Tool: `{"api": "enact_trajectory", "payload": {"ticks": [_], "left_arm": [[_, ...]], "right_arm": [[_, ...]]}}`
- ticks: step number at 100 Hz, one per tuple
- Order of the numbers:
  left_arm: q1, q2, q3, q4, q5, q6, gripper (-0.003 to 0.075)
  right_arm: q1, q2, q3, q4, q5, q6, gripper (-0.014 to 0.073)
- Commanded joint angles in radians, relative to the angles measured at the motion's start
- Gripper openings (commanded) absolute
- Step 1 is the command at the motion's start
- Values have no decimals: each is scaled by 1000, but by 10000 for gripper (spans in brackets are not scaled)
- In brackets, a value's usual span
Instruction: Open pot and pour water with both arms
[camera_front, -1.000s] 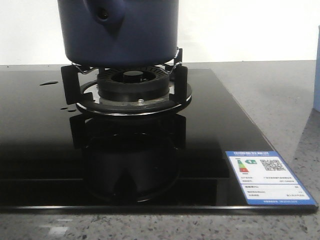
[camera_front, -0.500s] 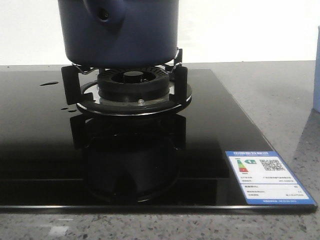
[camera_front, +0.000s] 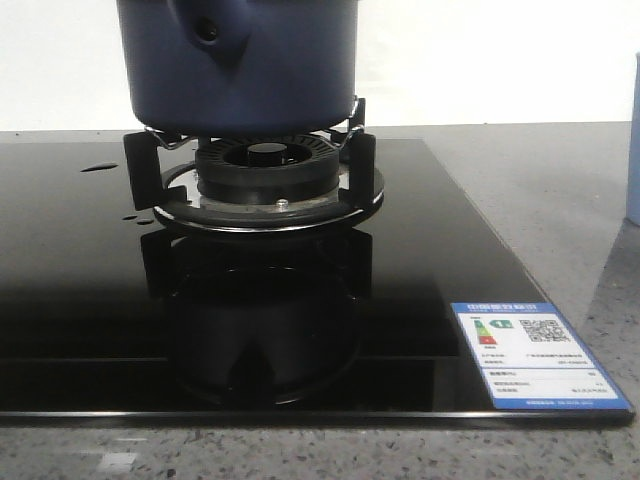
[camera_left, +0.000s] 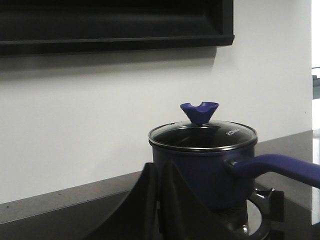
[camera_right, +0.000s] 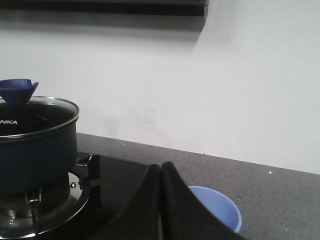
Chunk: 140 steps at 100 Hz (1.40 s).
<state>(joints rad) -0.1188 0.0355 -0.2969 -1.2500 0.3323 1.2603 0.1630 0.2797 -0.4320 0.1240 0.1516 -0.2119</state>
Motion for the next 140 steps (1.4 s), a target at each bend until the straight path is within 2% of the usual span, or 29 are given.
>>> {"api": "enact_trajectory", "payload": {"ticks": [1,95,105,110,117,132,140], "left_arm": [[3,-19,-8,-41,-54,-16,-19],[3,-24,-8,-46,-55,-16,-19],[3,-24,-6,-10,-70,-12,-19],[3,-24,0,56,-68,-31,-19],[3,-24,7,246,-73,-183,-19],[3,-24,39,878,-117,-823,-19],[3,-24,69,1083,-149,-1028,-19]], "right_arm": [[1,8,-33,-4,-77,-16,-74],[1,8,-33,-4,-87,-16,-74],[1,8,-33,-4,-87,-16,-74],[1,8,-33,-4,-87,-16,-74],[1,8,-33,-4,-87,-16,-74],[1,8,-33,-4,-87,-16,-74],[1,8,-33,-4,-87,-16,-74]]}}
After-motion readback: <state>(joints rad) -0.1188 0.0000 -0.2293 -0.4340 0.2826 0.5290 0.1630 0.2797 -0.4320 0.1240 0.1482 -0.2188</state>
